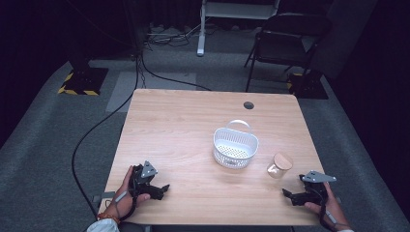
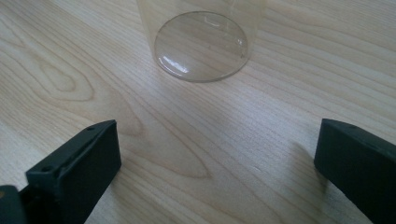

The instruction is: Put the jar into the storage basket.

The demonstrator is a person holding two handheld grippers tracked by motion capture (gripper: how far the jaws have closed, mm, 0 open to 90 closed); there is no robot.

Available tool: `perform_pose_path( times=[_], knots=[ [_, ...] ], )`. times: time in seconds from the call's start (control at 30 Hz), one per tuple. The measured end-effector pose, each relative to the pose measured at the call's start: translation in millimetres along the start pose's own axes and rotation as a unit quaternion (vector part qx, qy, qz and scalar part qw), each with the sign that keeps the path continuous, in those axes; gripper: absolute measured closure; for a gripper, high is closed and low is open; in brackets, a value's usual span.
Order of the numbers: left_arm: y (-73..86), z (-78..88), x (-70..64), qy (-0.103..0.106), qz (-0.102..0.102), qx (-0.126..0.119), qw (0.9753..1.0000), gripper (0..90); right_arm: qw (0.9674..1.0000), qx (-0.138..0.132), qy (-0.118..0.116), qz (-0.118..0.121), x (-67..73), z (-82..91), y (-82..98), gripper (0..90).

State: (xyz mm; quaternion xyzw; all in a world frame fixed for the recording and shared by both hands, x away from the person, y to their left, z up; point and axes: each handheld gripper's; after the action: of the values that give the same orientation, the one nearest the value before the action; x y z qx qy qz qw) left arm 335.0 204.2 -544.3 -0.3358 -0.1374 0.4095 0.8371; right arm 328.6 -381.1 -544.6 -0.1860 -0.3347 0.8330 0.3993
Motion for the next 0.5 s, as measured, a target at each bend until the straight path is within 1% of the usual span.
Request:
perform_pose_path(
  times=[0.4, 0.5],
  knots=[
    [0.0, 0.0, 0.0, 0.0, 0.0, 0.0, 1.0, 0.1, 1.0, 0.0, 0.001, -0.001, 0.2, 0.1, 0.1, 0.2],
    [0.0, 0.0, 0.0, 0.0, 0.0, 0.0, 1.0, 0.1, 1.0, 0.004, 0.002, -0.002, -0.1, 0.5, -0.5, 0.2]
  ],
)
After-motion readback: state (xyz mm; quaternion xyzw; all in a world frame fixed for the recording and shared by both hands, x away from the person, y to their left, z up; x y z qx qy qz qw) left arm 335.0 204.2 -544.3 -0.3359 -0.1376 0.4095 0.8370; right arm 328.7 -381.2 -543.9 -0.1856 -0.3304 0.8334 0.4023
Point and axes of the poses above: each handheld gripper's, and its own axes: z roughly backward along the jaws, y roughly out of its underside, x roughly to its left, and after that the axes turned 3 degrees about z, right-handed
